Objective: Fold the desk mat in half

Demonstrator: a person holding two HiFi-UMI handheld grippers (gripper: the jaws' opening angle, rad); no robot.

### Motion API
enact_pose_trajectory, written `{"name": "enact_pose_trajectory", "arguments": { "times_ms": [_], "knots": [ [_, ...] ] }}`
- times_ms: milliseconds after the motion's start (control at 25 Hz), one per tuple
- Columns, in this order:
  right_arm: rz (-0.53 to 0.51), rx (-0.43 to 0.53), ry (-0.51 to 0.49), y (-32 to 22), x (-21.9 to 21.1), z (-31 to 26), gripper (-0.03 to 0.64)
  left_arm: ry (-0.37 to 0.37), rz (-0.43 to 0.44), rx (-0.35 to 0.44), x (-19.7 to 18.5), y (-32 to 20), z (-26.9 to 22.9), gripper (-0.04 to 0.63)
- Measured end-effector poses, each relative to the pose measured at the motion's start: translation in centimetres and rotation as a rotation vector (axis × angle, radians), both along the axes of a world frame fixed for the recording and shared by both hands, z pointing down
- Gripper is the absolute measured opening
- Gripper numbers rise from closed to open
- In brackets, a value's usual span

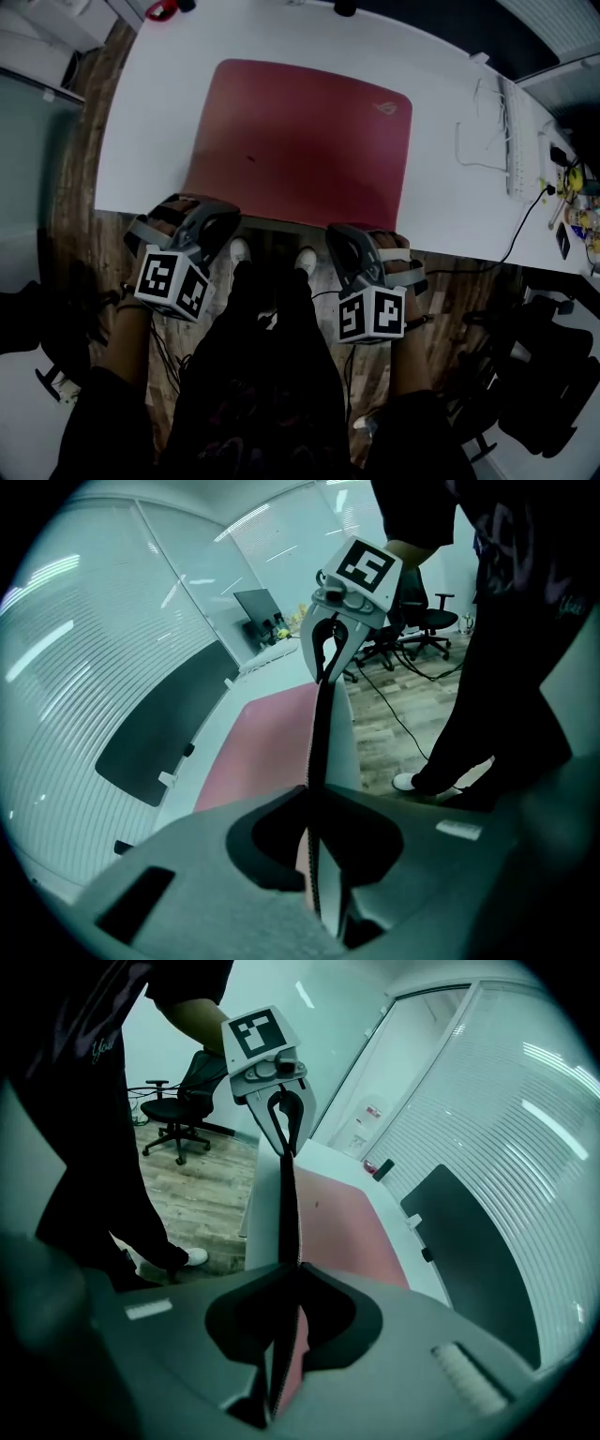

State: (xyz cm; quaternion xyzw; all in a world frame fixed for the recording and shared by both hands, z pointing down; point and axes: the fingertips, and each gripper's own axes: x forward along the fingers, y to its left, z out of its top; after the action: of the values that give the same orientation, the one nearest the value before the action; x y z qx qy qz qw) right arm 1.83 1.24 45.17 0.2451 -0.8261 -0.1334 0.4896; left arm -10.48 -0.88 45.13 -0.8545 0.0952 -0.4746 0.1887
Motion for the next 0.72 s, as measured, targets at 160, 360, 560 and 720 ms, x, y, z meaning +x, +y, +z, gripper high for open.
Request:
{"name": "enact_pose_trajectory", "arguments": {
  "times_ms": [160,360,560,720],
  "knots": [
    [-0.018,0.009,0.017,-1.8,0.3,-0.8,0.029,-0.017,0.023,-0.006,0.2,-1.7,-0.7,0.021],
    [-0.026,0.036,0.036,-4.6,0.8,-1.8,0.031,-0.038,0.036,0.008,0.7,-4.4,-1.8,0.021],
    [-0.048,0.064,0.07,-7.1,1.3,-2.3,0.032,-0.056,0.055,0.033,1.4,-7.1,-2.3,0.021],
    [-0.062,0.084,0.083,-9.3,1.8,-2.6,0.034,-0.061,0.065,0.055,1.9,-9.3,-2.6,0.021]
  ]
}}
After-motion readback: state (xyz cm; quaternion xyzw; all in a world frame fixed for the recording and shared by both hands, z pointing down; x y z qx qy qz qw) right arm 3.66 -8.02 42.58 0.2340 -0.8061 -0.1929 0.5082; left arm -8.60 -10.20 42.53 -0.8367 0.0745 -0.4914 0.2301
